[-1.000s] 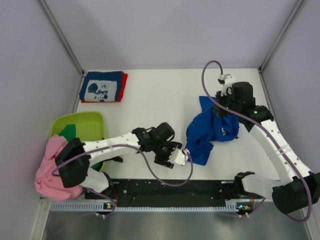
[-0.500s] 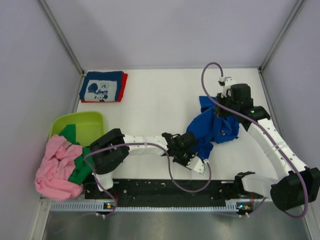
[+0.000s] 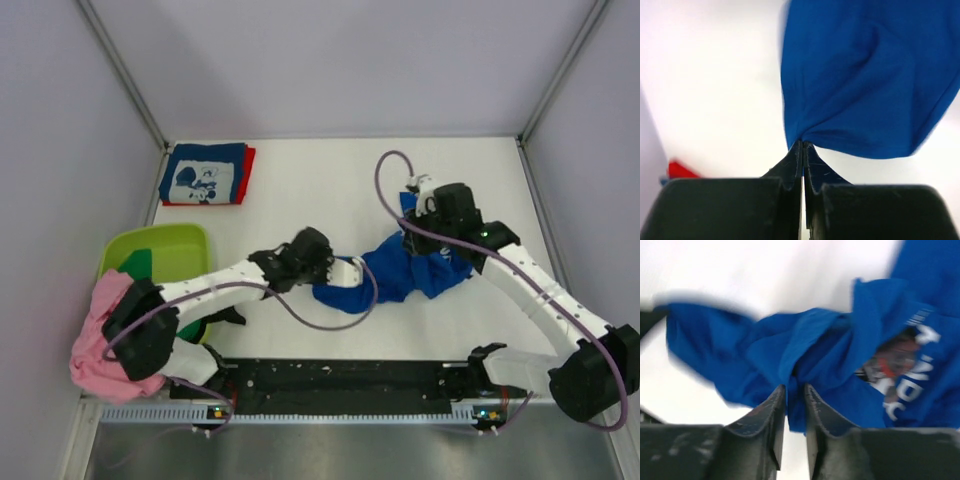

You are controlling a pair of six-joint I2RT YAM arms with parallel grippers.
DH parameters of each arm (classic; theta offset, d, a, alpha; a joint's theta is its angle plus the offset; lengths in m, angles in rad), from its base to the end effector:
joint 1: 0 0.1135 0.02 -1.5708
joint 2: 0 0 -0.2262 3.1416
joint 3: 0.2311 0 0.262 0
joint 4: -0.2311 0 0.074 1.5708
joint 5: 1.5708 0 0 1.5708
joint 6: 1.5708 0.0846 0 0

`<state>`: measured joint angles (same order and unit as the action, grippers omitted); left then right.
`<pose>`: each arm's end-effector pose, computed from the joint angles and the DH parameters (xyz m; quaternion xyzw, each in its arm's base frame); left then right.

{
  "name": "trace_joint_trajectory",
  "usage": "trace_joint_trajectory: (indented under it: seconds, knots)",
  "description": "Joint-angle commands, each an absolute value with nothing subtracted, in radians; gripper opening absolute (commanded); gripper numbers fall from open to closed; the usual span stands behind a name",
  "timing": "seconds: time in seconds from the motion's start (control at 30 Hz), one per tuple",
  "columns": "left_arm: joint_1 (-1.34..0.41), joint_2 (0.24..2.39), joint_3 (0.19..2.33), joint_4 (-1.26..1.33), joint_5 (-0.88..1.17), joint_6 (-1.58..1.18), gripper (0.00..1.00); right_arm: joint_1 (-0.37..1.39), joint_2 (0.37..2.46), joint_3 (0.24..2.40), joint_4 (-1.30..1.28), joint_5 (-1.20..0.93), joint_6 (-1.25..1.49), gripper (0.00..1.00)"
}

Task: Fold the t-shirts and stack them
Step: Flatten out the tshirt

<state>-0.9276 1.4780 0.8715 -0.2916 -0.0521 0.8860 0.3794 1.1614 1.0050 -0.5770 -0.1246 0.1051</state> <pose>0.2084 -0.2707 0.1187 0.7379 0.5883 0.0177 0.3304 0.2827 0.1240 0.2348 -0.1497 0.8998 0.1526 0.3803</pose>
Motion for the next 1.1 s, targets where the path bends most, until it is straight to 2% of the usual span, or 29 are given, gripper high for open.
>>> trace_joint_trajectory:
  seconds: [0.0,0.07,0.17,0.23,0.33,0.53,0.67,0.8,0.97,1.07]
  knots:
    - [-0.767,1.303,0.801,-0.302,-0.017,0.827,0.0,0.602,1.152,0.96,-0.566,-0.233,0.042,0.29]
    - [-0.739,1.224,0.738,-0.316,-0.006,0.819,0.0,0.699,1.155,0.945,-0.575,-0.146,0.028,0.44]
    - [-0.713,1.123,0.66,-0.319,-0.008,0.798,0.0,0.778,1.135,0.916,-0.58,-0.026,0.035,0.56]
    - [-0.698,1.069,0.629,-0.325,-0.021,0.779,0.0,0.784,1.114,0.904,-0.58,0.049,0.073,0.59]
    - [-0.681,1.006,0.607,-0.348,-0.023,0.756,0.0,0.787,1.078,0.897,-0.589,0.165,0.159,0.59]
    - [-0.677,0.963,0.603,-0.368,-0.006,0.716,0.0,0.859,1.042,0.896,-0.575,0.235,0.362,0.59]
    - [-0.676,0.973,0.607,-0.362,0.026,0.709,0.0,0.903,1.104,0.87,-0.425,0.213,0.443,0.55]
    - [-0.676,0.985,0.627,-0.379,0.034,0.698,0.0,0.903,1.181,0.897,-0.41,0.339,0.5,0.55]
    - [-0.676,0.979,0.626,-0.376,0.04,0.703,0.0,0.902,1.255,0.925,-0.371,0.382,0.497,0.42]
    - [-0.676,0.982,0.629,-0.376,0.038,0.703,0.0,0.904,1.305,0.925,-0.368,0.393,0.508,0.41]
